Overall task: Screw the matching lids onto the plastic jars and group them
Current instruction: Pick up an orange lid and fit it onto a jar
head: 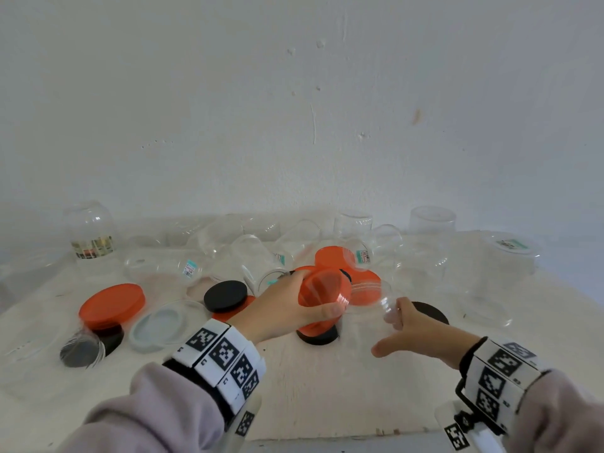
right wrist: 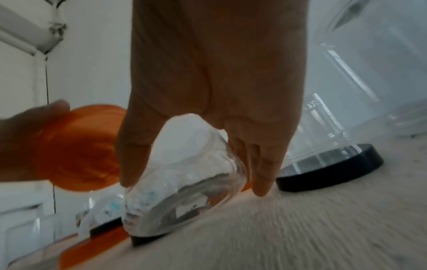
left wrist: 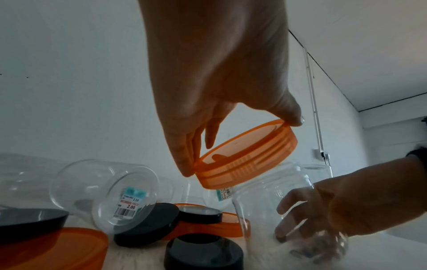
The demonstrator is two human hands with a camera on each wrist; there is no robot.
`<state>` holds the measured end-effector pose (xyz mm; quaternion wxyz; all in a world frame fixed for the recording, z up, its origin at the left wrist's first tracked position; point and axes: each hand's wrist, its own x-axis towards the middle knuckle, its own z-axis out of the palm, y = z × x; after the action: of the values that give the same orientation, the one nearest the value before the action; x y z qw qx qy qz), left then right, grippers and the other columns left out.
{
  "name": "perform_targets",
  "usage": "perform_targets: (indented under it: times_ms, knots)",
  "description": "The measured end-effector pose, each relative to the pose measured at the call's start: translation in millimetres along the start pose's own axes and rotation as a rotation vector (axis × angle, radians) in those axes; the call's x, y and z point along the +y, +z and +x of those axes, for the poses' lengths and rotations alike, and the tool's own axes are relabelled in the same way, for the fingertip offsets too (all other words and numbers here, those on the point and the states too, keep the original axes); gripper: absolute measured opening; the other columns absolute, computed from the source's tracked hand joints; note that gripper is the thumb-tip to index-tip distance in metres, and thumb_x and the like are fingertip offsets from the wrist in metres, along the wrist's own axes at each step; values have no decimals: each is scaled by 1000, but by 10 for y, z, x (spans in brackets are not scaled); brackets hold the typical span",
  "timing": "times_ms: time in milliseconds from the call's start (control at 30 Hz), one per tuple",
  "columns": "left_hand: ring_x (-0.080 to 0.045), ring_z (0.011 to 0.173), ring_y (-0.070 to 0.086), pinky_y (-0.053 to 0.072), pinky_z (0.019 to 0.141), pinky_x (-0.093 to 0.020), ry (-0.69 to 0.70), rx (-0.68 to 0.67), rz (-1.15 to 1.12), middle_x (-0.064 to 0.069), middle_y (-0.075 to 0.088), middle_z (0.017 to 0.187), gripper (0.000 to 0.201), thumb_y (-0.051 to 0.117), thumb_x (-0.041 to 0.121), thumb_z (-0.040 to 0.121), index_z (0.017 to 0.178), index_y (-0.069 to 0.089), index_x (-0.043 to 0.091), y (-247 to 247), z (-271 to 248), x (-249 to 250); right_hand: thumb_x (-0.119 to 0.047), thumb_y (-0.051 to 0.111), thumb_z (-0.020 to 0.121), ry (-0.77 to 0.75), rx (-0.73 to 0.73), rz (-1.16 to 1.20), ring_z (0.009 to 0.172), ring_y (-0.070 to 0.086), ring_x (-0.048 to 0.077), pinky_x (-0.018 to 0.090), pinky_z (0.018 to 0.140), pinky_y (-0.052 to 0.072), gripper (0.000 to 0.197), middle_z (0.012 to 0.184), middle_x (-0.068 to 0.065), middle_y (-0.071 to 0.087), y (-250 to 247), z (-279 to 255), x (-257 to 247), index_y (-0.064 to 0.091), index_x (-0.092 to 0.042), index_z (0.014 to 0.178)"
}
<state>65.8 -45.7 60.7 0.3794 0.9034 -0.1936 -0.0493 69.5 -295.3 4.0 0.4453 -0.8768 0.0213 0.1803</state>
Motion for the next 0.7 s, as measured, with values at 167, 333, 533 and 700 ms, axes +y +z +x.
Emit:
perform_targets:
  times_ms: [167,333,533,700]
  knots:
    - [-6,115,52,47,98,-33,8,-35,47,14,52,130,86,68,68,67,139,39,31,95,100,13,-34,90,56,-33,-50,-77,113,42,8,17,84,38,113,116,-15,40,92,83,56,16,-20,140]
    - [-11,117,47,45,98,-34,-11,-70,165,9,46,133,89,68,70,67,138,38,26,193,217,76,-30,92,54,-102,-57,27,125,40,11,24,95,40,115,137,-9,36,52,71,30,17,-32,142]
    - [-14,136,25,24,100,-25,-2,-138,288,3,26,150,105,69,66,69,148,21,15,328,351,195,-21,91,60,-141,-80,82,113,51,2,17,86,46,104,124,-11,54,72,74,52,23,-30,139]
    - [-19,139,15,21,110,-32,2,-172,372,0,19,152,106,70,62,72,149,18,10,430,399,266,-24,92,59,-127,-77,82,120,48,5,27,98,44,98,125,-13,54,64,76,71,29,-36,133]
